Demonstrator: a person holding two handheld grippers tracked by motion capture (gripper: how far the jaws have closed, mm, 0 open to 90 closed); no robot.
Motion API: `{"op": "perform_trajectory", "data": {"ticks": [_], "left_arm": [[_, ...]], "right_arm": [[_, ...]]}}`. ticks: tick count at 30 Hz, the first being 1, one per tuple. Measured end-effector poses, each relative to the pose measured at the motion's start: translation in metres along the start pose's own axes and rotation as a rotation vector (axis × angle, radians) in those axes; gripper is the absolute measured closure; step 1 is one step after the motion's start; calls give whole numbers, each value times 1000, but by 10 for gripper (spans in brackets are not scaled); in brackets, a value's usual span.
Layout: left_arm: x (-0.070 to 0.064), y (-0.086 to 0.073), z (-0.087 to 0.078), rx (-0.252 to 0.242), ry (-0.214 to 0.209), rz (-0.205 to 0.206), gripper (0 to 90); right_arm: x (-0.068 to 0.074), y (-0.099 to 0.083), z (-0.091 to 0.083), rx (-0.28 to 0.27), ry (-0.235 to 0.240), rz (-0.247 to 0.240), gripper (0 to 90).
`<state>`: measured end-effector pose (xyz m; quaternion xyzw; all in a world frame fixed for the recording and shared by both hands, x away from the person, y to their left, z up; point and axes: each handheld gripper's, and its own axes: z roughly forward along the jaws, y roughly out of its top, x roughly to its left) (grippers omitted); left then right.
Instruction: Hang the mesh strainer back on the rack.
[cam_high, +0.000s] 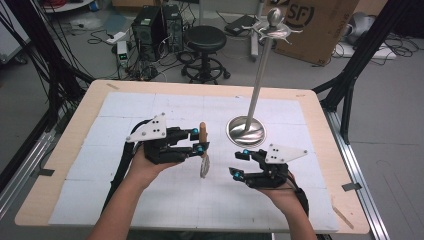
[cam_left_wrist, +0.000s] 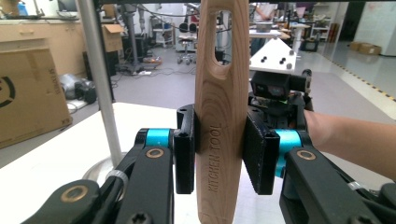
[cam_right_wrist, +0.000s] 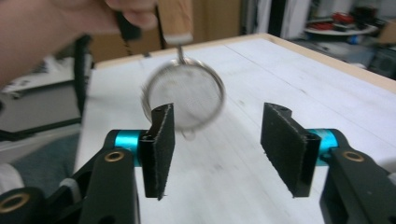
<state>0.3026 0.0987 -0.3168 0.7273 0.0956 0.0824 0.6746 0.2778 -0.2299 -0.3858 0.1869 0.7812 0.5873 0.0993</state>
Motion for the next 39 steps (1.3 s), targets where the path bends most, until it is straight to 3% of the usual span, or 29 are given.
{"op": "perform_trajectory", "data": {"ticks": [7,13,22,28,32,35,39], "left_arm": [[9,10,-1,18,30,8,681],[22,20,-3,31,62,-2,681],[41,47,6,67,83,17,681],[51,69,15,70,67,32,681],[59,82,24,69,29,32,680],[63,88,31,104,27,46,680],[67,95,39,108,28,47,680]], "right_arm": [[-11,-12,-8,0,-62,48,351],[-16,-15,-13,-16,-84,72,308],[-18,-16,-13,-16,-73,81,286],[-18,-17,-11,-10,-62,84,277],[-17,-17,-10,-4,-54,84,277],[-16,-17,-10,-4,-49,88,276],[-17,-17,-10,-4,-48,87,276]]}}
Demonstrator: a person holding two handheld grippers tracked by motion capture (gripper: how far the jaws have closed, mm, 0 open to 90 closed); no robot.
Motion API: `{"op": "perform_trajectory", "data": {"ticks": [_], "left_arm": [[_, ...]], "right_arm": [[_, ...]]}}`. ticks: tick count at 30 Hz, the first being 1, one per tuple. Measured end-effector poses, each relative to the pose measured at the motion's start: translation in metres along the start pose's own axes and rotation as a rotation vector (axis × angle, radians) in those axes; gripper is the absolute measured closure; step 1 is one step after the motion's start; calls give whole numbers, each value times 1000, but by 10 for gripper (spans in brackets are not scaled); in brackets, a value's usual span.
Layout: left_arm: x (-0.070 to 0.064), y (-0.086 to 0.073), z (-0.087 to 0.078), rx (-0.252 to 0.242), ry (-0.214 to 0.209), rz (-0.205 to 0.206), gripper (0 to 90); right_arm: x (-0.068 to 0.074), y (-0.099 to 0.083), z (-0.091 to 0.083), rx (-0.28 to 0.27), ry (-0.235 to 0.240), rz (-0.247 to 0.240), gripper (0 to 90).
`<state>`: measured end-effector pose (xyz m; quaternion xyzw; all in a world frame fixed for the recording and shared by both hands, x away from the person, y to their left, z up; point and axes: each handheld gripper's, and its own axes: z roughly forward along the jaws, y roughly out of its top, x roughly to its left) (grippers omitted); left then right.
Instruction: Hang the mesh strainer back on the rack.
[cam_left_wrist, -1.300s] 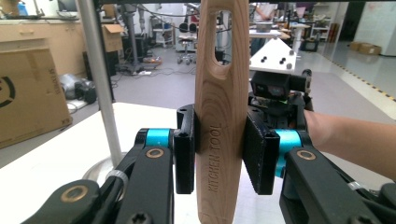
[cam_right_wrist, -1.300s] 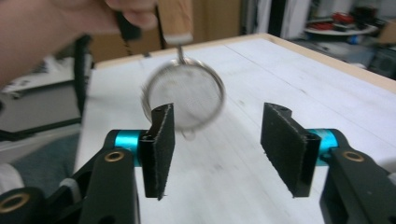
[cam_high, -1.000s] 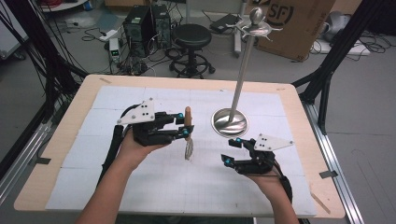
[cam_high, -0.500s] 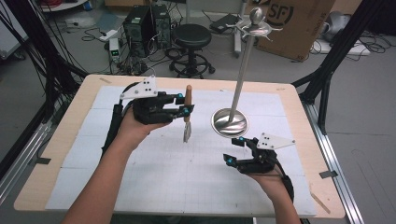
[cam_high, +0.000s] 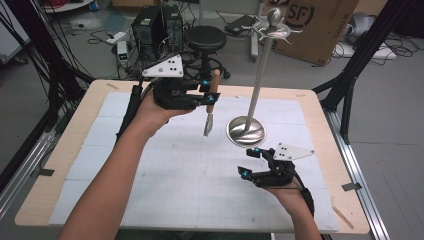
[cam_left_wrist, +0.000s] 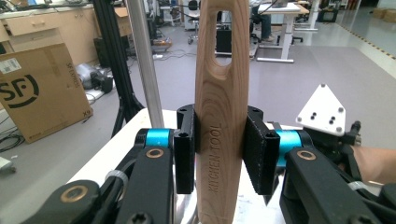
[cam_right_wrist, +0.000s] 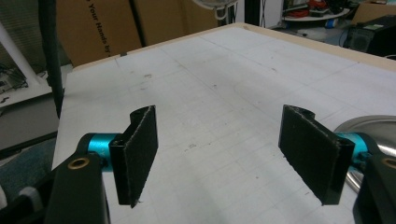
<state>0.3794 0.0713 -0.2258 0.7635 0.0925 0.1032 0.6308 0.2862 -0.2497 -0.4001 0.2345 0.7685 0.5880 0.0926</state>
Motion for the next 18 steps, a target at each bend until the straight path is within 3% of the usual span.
{"op": "perform_trajectory", "data": {"ticks": [10,18], "left_arm": [[8,16,20,17,4,9,680],[31,33,24,-6,22,9,680]], "right_arm": [[0,1,-1,-10,6,3,276],[-2,0,-1,-14,13,14,273]]}}
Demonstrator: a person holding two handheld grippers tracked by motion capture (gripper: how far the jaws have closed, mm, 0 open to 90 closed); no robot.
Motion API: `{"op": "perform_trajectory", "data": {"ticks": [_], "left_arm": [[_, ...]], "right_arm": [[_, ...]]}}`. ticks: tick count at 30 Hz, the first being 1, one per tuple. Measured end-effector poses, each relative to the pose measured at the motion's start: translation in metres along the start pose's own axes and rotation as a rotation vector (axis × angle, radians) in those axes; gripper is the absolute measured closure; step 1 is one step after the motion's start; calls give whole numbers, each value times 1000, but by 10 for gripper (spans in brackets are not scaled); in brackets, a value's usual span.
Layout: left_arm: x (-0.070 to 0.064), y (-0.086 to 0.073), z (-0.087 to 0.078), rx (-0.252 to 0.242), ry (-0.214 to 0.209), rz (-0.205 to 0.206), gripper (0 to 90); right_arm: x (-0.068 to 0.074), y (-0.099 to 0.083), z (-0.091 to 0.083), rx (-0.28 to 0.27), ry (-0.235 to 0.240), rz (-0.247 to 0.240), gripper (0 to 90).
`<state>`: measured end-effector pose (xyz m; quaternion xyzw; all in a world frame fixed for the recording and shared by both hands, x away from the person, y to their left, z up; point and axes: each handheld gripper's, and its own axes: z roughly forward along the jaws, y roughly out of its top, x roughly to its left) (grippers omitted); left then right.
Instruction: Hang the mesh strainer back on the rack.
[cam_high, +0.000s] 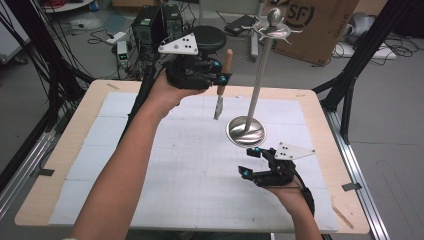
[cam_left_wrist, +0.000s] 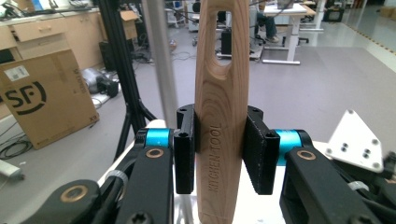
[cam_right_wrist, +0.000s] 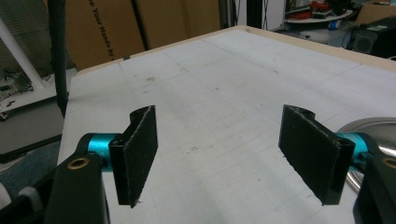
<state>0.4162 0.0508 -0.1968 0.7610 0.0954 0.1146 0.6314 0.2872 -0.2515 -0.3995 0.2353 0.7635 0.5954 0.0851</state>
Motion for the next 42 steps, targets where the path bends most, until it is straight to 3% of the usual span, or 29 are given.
{"op": "perform_trajectory", "data": {"ticks": [10,15,23,32,42], "left_arm": [[30,10,5,6,45,-23,681],[38,22,10,18,67,-7,681],[48,34,20,27,92,-3,681],[53,33,35,49,93,-6,681],[58,31,38,47,96,-15,681]], "right_arm": [[1,0,-2,-9,9,2,271],[0,-1,-3,-11,6,4,270],[1,-1,-5,-16,9,7,270],[-1,-2,-7,-27,12,17,269],[-1,-3,-6,-23,13,21,268]]}}
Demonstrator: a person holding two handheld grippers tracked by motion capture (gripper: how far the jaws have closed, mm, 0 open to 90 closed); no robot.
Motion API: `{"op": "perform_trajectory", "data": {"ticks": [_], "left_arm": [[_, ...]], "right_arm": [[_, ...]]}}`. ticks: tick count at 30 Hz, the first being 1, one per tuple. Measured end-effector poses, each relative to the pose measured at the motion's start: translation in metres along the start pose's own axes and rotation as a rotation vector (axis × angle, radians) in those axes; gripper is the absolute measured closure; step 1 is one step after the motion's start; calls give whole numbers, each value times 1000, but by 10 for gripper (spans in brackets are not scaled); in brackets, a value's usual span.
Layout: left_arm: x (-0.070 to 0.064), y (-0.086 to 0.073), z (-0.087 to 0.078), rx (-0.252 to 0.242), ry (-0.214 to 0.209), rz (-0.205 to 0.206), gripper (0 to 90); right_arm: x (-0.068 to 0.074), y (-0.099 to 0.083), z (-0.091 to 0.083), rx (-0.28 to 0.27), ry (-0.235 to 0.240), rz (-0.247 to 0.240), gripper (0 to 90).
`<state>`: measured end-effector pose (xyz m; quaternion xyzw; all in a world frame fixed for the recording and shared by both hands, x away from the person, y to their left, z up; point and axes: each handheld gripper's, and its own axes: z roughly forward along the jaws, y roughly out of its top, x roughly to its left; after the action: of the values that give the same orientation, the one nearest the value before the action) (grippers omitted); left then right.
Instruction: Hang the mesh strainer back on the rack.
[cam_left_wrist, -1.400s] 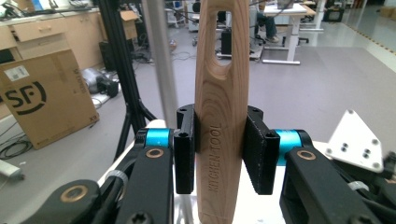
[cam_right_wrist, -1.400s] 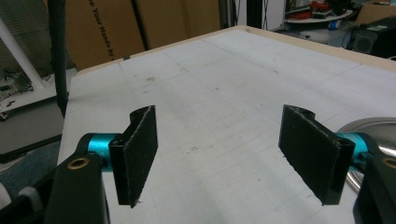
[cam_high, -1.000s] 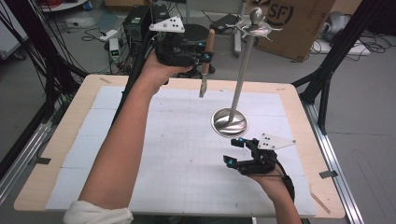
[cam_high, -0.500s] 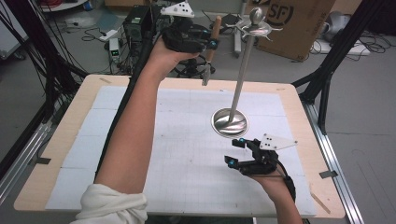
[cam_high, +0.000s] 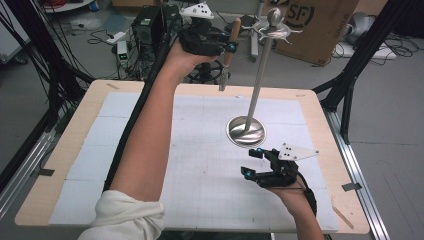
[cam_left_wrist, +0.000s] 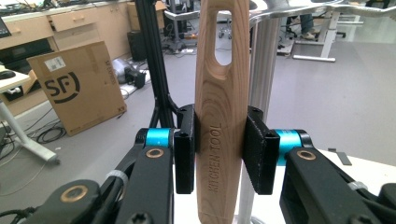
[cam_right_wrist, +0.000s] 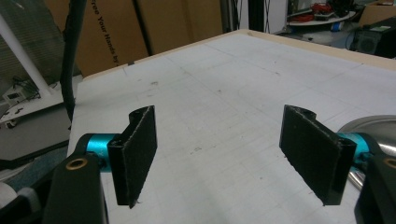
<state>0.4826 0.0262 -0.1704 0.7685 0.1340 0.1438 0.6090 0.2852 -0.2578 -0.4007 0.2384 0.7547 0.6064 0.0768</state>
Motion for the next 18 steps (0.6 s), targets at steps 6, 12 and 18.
{"op": "perform_trajectory", "data": {"ticks": [6,12,18], "left_arm": [[-3,2,4,2,-9,6,681],[-8,2,10,16,-22,15,681],[-20,3,18,26,-39,34,680]], "right_arm": [[1,0,0,-2,1,1,268],[1,0,0,0,4,-1,268],[2,0,0,2,6,-1,268]]}}
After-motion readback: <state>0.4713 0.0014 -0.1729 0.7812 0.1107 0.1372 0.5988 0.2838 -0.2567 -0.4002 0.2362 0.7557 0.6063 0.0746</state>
